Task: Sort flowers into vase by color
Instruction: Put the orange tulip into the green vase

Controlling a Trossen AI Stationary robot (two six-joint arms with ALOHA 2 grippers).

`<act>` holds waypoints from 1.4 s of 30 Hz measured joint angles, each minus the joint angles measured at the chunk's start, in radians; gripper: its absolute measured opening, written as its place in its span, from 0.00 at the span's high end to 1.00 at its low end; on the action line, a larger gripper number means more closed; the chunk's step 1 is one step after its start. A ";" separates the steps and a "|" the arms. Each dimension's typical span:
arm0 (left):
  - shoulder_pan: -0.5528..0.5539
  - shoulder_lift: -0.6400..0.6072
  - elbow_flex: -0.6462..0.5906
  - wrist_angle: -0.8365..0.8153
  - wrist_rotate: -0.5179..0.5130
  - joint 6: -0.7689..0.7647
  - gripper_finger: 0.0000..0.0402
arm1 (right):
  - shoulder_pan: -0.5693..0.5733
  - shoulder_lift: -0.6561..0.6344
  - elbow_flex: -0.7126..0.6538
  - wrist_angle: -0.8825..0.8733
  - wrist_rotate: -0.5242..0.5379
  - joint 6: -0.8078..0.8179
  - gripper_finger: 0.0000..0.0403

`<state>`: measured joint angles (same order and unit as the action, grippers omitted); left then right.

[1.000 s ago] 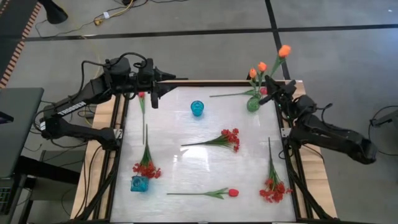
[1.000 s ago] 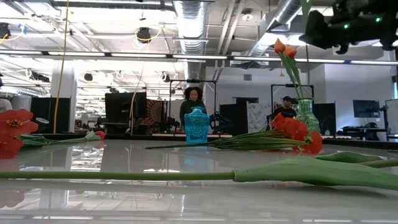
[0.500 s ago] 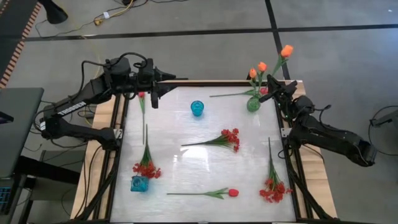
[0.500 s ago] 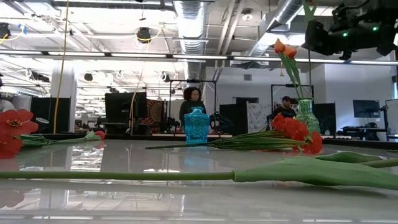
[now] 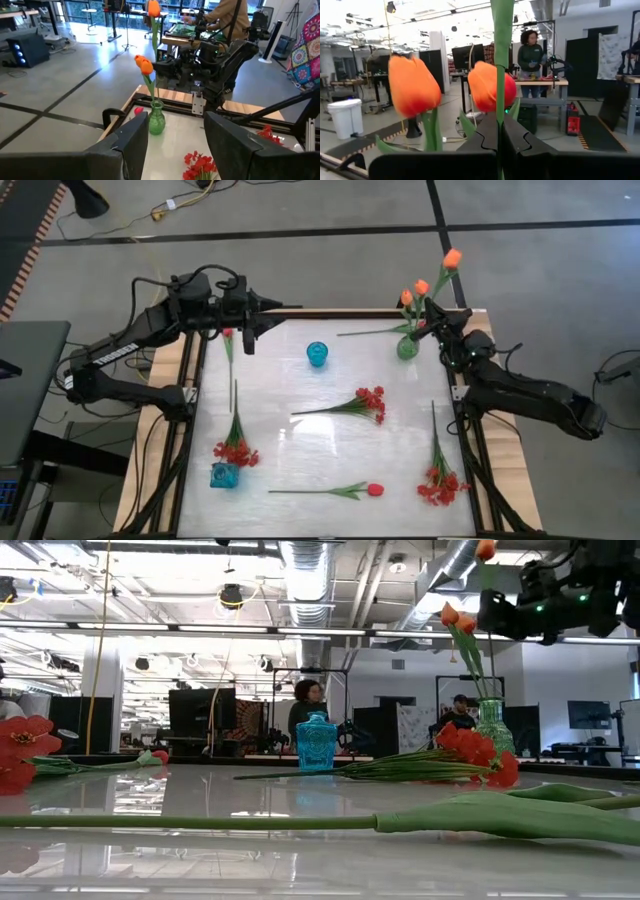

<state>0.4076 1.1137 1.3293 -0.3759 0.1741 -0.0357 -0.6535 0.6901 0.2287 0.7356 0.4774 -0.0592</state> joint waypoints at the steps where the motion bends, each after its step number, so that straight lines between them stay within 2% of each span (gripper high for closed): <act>1: 0.000 0.000 0.000 -0.003 0.000 0.000 0.55 | -0.004 0.008 0.000 0.000 0.000 0.000 0.94; 12: 0.000 0.000 0.000 -0.017 0.003 -0.006 0.55 | -0.001 0.069 0.000 0.005 0.000 0.049 0.93; 18: 0.000 0.000 0.000 -0.033 0.005 -0.007 0.55 | 0.001 0.069 0.000 -0.001 -0.001 0.062 0.79; 23: 0.000 0.000 0.000 -0.033 0.005 -0.007 0.55 | 0.019 0.068 0.000 -0.002 -0.001 0.050 0.71; 36: 0.000 0.000 0.000 -0.037 0.007 -0.004 0.55 | 0.131 0.023 0.001 -0.033 0.004 -0.186 0.61; 42: 0.000 0.000 0.000 -0.037 0.008 -0.003 0.55 | 0.204 -0.041 0.002 -0.111 0.083 -0.254 0.60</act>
<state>0.4072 1.1141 1.3293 -0.4129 0.1822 -0.0387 -0.4493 0.6496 0.2306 0.6248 0.5604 -0.3128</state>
